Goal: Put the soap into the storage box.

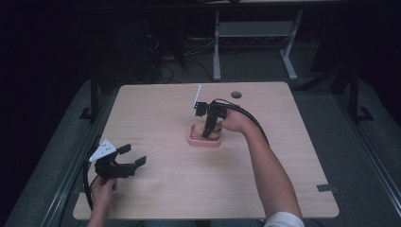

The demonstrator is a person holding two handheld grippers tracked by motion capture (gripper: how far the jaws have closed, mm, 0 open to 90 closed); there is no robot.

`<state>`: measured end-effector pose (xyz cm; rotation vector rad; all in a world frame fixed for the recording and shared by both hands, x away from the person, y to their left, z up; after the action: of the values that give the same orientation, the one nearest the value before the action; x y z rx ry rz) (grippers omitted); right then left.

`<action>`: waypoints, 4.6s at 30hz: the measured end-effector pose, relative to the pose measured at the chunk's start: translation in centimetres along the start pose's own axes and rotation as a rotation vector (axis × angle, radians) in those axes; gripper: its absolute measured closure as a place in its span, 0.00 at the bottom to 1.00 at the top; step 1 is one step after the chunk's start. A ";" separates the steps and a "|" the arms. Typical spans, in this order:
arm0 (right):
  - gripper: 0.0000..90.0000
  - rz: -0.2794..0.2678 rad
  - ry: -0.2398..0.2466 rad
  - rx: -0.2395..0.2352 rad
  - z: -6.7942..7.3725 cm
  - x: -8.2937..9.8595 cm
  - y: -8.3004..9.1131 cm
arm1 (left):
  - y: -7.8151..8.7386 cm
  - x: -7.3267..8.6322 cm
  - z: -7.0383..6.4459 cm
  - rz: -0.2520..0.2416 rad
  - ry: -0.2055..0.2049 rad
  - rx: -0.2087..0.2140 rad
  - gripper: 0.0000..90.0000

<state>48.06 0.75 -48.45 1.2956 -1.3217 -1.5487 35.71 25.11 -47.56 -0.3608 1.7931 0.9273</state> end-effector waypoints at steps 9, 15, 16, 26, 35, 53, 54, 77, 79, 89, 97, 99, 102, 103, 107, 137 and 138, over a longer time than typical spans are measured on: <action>0.35 0.012 -0.013 -0.010 -0.2 -0.1 -1.0 | 0.0 0.0 0.0 0.001 -0.001 -0.002 0.16; 0.35 0.020 -0.001 0.005 -0.5 -0.2 -1.5 | 0.0 0.0 0.0 0.006 -0.005 -0.001 0.16; 0.35 0.018 -0.001 0.003 -0.4 -0.3 -1.6 | 0.0 0.0 0.0 0.005 -0.004 -0.002 0.16; 0.35 0.020 -0.003 0.005 -0.7 -0.4 -2.0 | 0.0 0.0 0.0 0.005 -0.005 -0.001 0.16; 0.35 0.026 -0.007 -0.009 -0.6 -0.6 -2.6 | -0.1 0.0 0.0 0.005 -0.005 0.000 0.16; 0.35 0.030 -0.014 -0.009 -0.6 -0.5 -2.7 | 0.0 0.0 0.0 0.004 -0.004 -0.002 0.16; 0.35 0.030 -0.013 -0.007 -0.7 -0.5 -2.8 | 0.0 0.0 0.0 0.003 -0.002 -0.002 0.16; 0.35 0.030 -0.012 0.002 -0.7 -0.5 -2.9 | 0.0 0.0 0.1 0.002 -0.001 -0.003 0.16; 0.35 0.031 -0.015 -0.003 -0.7 -0.5 -3.0 | 0.0 0.0 0.1 0.002 -0.002 -0.003 0.16; 0.34 0.002 -0.042 -0.009 -0.7 -0.4 -2.5 | 0.0 0.0 0.0 0.003 -0.004 -0.002 0.16; 0.30 -0.047 -0.074 -0.011 -0.7 0.3 -1.2 | -0.1 0.0 -0.1 0.007 -0.004 0.000 0.16; 0.30 -0.054 -0.087 -0.007 -0.6 0.7 -0.9 | -0.2 0.0 -0.2 0.003 -0.002 0.002 0.16; 0.30 -0.067 -0.093 -0.001 -0.7 1.3 -0.6 | -0.2 0.0 -0.2 0.006 -0.003 0.001 0.16; 0.30 -0.074 -0.102 -0.001 -0.7 1.4 -0.5 | -0.2 0.0 -0.1 0.008 -0.005 0.001 0.16; 0.30 -0.081 -0.113 -0.001 -0.6 2.2 -0.1 | -0.2 0.0 -0.1 0.010 -0.010 0.000 0.16; 0.28 -0.100 -0.161 0.009 0.3 6.1 1.1 | -0.3 0.1 -0.3 0.012 -0.006 0.004 0.16; 0.28 -0.095 -0.157 0.009 0.3 6.3 1.1 | -0.3 0.1 -0.3 0.011 -0.005 0.004 0.16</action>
<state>46.10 -5.33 -48.89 1.2802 -1.3825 -1.7418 35.68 24.66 -47.70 -0.3461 1.7942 0.9317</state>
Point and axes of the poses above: each handheld gripper's, and its own axes: y roughly backward along the jaws, x roughly out of its underside, z roughly to its left, the point moved 10 cm from there along -y, roughly forward along the jaws, and after that the axes turned 4 degrees about x, right-handed, at the moved point
